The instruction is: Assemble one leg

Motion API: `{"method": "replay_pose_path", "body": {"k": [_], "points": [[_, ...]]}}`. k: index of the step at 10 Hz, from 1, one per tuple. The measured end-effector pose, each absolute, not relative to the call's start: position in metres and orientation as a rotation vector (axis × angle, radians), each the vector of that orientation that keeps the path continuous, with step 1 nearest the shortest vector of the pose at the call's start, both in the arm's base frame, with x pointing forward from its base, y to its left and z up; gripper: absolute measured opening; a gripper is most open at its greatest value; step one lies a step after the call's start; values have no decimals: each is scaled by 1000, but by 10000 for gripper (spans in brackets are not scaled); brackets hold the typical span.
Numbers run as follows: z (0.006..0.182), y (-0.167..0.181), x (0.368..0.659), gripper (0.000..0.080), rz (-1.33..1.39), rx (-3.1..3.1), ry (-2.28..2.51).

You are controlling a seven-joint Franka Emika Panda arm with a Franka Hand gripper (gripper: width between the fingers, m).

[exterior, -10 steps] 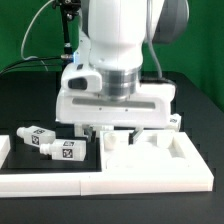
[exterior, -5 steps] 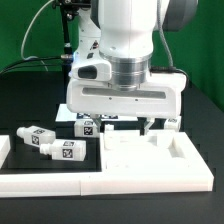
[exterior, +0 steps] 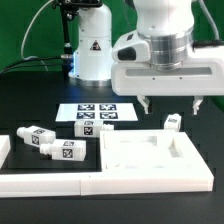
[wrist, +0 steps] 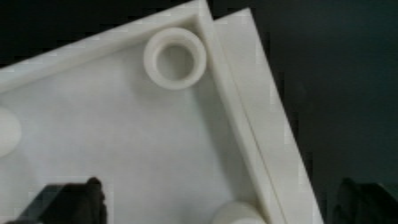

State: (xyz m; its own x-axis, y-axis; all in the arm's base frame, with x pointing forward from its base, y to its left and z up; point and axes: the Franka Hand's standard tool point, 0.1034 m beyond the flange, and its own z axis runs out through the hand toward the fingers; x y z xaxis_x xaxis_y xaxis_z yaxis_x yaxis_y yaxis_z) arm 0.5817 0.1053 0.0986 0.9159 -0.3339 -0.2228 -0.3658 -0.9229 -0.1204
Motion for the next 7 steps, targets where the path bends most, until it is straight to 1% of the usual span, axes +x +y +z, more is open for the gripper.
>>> {"method": "replay_pose_path", "body": {"k": [1, 2, 3, 4, 6, 7], "points": [[93, 103, 578, 649, 309, -2920, 539], [90, 101, 570, 649, 412, -2912, 532], [90, 98, 571, 649, 483, -2900, 533], [88, 96, 568, 649, 586, -2881, 529], [77, 110, 547, 649, 901, -2752, 586], [72, 115, 544, 649, 1006, -2701, 590]]}}
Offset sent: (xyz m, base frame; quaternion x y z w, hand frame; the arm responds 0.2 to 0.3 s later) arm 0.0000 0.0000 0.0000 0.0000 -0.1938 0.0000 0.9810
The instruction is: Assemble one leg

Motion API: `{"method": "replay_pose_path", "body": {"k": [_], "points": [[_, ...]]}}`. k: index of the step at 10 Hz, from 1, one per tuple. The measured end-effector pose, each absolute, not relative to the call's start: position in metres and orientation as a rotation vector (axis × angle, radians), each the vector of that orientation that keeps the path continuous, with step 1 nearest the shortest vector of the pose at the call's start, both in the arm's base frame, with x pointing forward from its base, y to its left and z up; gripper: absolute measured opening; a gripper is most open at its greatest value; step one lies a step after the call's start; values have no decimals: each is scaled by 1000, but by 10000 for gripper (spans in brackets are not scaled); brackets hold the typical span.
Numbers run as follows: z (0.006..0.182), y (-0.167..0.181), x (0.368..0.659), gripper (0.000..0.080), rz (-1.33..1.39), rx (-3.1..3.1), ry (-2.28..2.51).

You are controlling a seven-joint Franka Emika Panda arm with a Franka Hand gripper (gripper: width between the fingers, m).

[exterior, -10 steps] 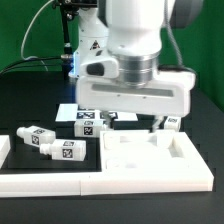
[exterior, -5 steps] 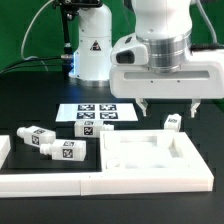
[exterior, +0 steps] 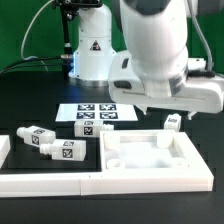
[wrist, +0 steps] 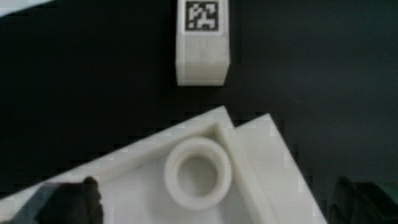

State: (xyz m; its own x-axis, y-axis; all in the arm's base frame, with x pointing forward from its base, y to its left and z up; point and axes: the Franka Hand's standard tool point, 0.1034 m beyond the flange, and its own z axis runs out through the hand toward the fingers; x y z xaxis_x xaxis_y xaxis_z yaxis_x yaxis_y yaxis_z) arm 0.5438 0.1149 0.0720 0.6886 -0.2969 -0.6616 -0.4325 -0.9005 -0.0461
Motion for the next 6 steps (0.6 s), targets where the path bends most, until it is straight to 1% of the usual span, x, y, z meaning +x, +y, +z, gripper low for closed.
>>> {"method": "replay_pose_path", "body": {"k": [2, 3, 4, 6], "points": [[68, 114, 540, 649, 1093, -2683, 564], [66, 112, 544, 649, 1068, -2689, 572], [64, 117, 543, 649, 1069, -2660, 619], [51, 136, 526, 649, 1128, -2538, 714]]}}
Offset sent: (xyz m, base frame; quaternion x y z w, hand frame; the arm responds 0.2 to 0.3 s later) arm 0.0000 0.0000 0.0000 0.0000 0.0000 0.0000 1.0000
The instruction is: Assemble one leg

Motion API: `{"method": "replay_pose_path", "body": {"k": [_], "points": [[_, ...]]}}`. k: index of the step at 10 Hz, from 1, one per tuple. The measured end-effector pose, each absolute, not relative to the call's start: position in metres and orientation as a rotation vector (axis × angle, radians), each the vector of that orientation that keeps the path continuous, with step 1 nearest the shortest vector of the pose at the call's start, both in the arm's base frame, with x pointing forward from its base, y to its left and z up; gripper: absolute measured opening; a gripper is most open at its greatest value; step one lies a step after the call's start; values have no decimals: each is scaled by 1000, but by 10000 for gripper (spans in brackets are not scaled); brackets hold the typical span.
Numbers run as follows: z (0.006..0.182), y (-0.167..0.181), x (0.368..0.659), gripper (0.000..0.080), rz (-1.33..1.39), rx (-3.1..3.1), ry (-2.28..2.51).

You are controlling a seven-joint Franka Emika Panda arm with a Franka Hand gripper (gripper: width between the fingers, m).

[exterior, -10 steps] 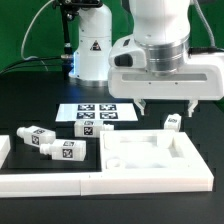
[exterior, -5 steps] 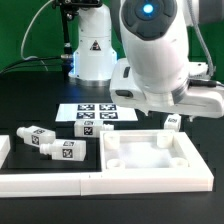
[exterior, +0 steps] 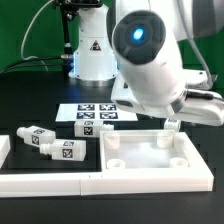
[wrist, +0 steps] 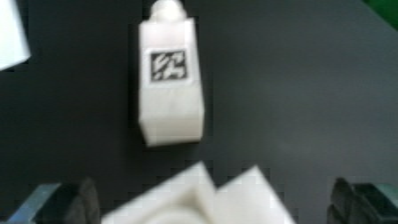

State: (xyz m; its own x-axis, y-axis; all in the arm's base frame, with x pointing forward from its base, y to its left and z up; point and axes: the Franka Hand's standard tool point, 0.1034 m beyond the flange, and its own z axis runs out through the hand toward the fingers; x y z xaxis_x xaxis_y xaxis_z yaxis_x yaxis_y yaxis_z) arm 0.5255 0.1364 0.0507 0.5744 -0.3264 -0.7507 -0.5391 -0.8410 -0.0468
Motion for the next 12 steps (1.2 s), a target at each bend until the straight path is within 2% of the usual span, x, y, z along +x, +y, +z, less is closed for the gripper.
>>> {"method": "replay_pose_path", "body": {"k": [5, 7, 12], "points": [[49, 139, 524, 649, 1130, -2543, 716], [40, 134, 505, 649, 1246, -2513, 705], [35, 138, 504, 649, 1231, -2557, 675]]}}
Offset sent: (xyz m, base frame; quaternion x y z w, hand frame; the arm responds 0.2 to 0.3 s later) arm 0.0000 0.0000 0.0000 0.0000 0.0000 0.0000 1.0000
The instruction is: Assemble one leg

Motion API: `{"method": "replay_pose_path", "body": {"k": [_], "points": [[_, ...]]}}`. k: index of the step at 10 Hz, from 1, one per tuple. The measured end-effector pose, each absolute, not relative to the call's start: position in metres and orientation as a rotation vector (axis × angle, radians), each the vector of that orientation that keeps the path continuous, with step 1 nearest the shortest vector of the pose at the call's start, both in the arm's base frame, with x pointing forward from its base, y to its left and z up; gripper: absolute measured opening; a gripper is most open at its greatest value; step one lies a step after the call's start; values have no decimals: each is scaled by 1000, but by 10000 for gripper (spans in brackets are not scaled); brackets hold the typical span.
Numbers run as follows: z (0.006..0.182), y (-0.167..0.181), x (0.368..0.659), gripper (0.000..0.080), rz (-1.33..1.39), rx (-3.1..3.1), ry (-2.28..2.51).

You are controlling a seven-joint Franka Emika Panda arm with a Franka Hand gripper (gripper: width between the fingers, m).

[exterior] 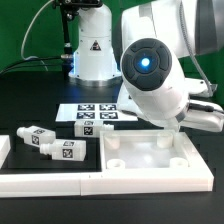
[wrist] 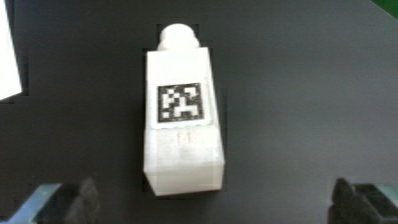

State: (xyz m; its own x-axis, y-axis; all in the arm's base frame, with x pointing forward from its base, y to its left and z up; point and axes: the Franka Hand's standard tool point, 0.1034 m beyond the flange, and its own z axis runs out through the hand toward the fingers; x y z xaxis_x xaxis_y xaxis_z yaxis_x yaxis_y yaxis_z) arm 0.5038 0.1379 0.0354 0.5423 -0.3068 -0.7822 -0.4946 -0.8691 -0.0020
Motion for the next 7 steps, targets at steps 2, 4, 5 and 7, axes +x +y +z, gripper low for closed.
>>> {"method": "replay_pose_path", "body": {"k": [2, 4, 5, 7], "points": [[20, 137, 481, 649, 1308, -2468, 741], [11, 137, 470, 649, 1326, -2459, 748], [12, 137, 472, 649, 1319, -2460, 748], [12, 138, 472, 546, 1319, -2460, 746]]}}
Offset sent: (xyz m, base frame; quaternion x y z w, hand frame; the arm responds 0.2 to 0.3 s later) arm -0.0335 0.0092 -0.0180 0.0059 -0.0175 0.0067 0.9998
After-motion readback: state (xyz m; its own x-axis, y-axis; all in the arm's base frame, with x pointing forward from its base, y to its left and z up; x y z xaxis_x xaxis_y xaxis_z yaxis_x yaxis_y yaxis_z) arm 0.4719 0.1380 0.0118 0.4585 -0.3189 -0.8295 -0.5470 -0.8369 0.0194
